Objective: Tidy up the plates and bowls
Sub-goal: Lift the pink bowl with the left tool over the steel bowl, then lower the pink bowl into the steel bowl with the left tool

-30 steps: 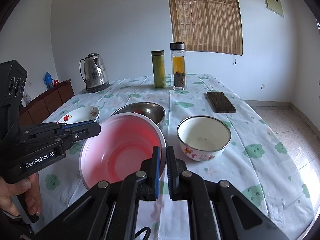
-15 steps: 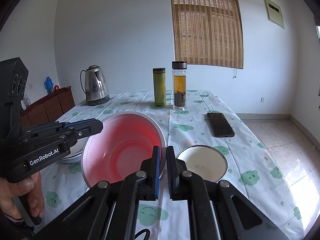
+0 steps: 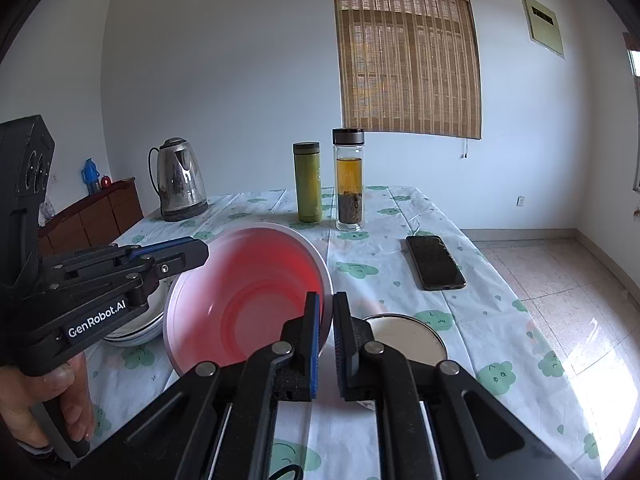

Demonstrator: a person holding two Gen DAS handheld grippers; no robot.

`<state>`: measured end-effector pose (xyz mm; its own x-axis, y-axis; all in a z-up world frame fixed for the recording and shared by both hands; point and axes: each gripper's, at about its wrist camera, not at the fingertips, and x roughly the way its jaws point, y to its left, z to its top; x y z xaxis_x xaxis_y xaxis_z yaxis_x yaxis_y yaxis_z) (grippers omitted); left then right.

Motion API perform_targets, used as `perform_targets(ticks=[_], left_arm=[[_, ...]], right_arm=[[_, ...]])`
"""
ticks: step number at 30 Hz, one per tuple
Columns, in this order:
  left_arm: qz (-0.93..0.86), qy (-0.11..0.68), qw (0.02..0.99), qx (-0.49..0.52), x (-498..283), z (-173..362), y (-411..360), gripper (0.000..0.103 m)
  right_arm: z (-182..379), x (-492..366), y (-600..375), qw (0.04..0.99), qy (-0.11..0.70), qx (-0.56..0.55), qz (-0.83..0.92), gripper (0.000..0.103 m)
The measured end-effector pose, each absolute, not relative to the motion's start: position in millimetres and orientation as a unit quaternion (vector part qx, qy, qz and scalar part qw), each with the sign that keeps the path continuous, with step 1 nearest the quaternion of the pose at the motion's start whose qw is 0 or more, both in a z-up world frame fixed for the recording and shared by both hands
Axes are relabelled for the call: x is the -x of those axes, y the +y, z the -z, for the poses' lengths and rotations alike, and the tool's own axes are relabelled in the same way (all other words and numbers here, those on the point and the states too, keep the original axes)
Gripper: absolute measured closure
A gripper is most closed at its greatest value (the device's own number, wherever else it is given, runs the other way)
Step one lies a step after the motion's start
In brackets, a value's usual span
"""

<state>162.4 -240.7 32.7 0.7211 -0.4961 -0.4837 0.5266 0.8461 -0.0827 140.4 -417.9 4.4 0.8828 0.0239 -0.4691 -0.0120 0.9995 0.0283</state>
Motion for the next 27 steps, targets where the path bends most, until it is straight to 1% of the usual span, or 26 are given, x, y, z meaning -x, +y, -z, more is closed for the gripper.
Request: perform_targets(ticks=[13,27], left_arm=[[0.262,0.280,0.923,-0.011,-187.9,-11.9,-233.2,0.099],[0.251,0.297,0.921,0.011,-207.8,-1.5,-215.4,0.099]], right_arm=[[2.8,-170.8,-411.1,0.963,0.268,-0.003,-0.019,0.096],[12.2,-195.1,-393.7,0.955,0.296,0.020,-0.018,0.096]])
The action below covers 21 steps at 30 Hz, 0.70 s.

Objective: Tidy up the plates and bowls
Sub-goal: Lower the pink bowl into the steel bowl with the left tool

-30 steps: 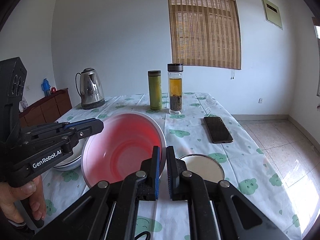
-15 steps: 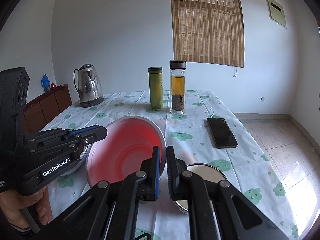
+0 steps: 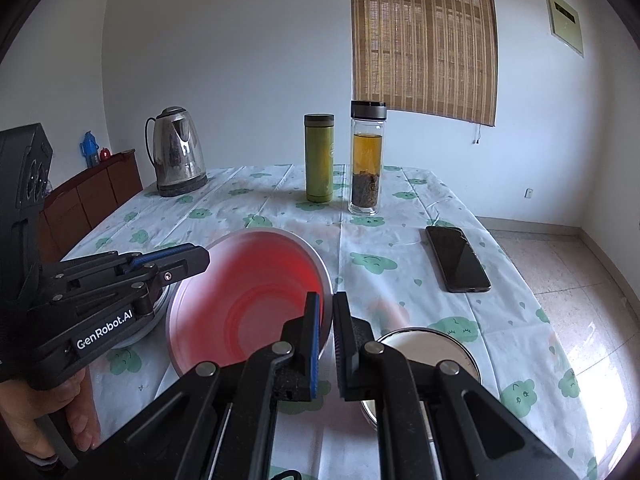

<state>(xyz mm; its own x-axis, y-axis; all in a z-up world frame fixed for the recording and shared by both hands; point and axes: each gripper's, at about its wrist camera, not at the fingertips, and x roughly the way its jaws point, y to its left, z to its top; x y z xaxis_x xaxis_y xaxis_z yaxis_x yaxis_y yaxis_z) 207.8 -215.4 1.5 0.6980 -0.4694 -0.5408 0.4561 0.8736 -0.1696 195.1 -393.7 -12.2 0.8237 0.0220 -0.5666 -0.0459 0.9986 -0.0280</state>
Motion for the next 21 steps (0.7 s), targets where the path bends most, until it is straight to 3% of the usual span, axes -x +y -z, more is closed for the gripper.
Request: perform_targets(ticks=[21], left_arm=[[0.239,0.339,0.910,0.019,-230.0,23.6,-206.6,0.099]], right_arm=[[37.4,-227.9,-384.5,0.934,0.355,0.026,-0.022,0.096]])
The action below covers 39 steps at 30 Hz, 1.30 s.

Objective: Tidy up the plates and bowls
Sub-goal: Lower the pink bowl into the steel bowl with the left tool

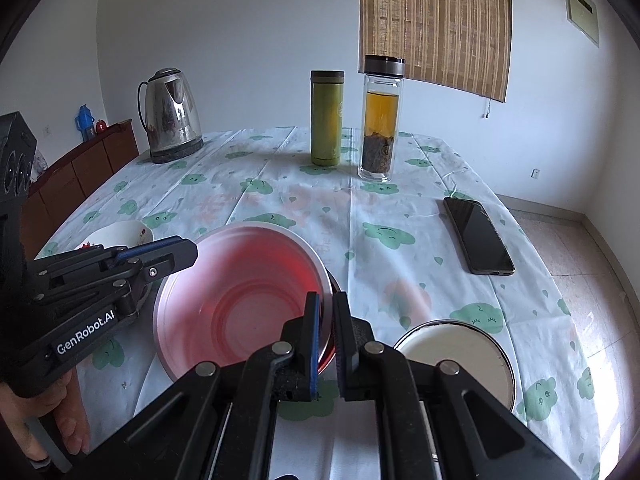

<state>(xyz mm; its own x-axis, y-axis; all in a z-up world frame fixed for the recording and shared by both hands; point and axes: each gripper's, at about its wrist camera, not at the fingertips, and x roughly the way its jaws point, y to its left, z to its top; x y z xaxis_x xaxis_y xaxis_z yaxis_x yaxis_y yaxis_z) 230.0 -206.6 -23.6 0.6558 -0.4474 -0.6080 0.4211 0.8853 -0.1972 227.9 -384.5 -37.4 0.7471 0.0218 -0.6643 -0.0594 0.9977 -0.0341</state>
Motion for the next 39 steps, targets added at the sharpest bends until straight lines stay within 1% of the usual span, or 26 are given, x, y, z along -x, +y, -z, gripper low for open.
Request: perform_targets(ticks=[18,39], left_arm=[[0.238,0.355,0.904,0.011,-237.1,35.7,-210.8,0.099],[0.237,0.355,0.904,0.004,-238.4,37.8,-210.5,0.099]], right_arm=[[53.5,-241.8,-389.6,0.923,0.383,0.021,-0.024,0.096],[57.2,-242.1,-387.6,0.927,0.374,0.028,-0.017,0.095]])
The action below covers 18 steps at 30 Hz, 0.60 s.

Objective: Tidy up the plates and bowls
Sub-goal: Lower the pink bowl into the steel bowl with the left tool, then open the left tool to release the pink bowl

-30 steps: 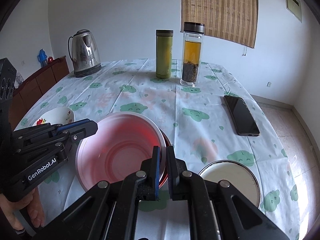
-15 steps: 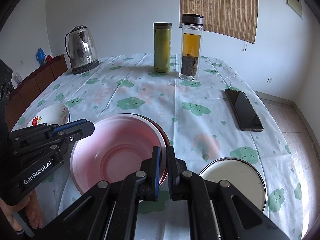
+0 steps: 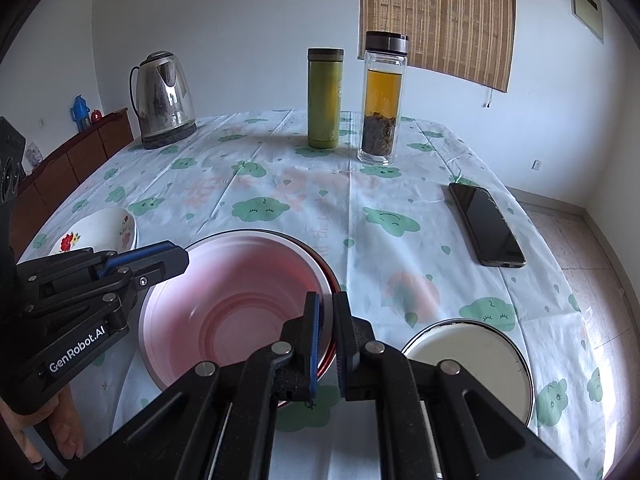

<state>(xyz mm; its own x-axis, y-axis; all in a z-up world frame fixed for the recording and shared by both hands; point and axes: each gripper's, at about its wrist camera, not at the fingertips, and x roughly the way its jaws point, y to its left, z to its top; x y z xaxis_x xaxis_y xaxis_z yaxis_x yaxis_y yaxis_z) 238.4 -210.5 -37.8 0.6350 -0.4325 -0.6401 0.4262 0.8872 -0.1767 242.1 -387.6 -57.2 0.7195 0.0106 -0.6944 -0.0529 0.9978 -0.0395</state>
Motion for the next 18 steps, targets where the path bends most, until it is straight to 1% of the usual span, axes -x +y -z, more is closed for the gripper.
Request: perform_targets(ticks=[18], left_arm=[[0.236,0.354,0.905,0.007,-237.9,37.0,-210.2,0.099]], right_arm=[[56.9,-241.7,-387.5,0.928,0.372,0.024,-0.019,0.095]])
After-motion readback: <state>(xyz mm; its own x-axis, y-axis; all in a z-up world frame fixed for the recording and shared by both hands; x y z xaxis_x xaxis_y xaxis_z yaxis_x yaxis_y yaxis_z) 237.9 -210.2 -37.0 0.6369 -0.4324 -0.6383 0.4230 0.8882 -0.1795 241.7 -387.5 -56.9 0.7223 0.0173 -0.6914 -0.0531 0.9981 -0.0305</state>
